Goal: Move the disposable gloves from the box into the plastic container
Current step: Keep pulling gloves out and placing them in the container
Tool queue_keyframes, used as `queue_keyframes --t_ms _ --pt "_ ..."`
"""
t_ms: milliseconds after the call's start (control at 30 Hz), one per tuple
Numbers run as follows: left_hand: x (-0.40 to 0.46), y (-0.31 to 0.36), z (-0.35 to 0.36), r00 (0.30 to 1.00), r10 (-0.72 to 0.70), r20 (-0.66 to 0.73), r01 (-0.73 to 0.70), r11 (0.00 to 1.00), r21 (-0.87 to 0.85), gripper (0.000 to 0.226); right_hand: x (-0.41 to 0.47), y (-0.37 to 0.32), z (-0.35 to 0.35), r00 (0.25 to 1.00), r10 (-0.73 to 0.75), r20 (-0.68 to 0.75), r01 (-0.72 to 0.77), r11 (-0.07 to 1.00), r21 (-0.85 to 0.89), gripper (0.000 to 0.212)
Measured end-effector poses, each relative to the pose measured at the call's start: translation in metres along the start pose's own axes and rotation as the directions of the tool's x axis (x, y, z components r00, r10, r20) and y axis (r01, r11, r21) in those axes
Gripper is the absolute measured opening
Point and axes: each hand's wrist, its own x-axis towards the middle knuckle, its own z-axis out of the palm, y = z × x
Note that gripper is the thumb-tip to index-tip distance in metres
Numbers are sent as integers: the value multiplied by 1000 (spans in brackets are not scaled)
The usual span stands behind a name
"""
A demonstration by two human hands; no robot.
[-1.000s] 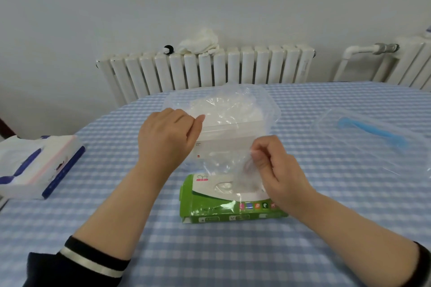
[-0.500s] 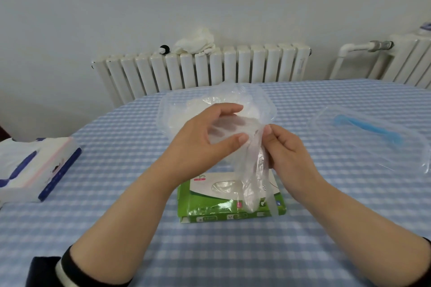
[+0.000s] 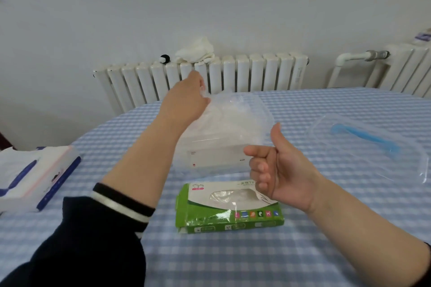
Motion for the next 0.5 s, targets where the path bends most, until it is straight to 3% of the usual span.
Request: queue_keyframes --t_ms 100,200,334,500 --pt "14 -16 5 989 -82 120 29 921 389 22 2 -4 -3 999 -37 -17 38 999 32 76" --pt "14 -22 9 976 -123 180 -2 821 572 19 1 -5 -4 998 -58 -8 58 998 -11 71" --pt "14 -25 9 987 -78 140 -30 765 643 25 1 -4 -7 997 -64 34 66 995 -78 66" --pt "17 -18 7 985 -61 163 -38 839 543 23 2 -1 -8 996 -68 49 75 985 -156 58"
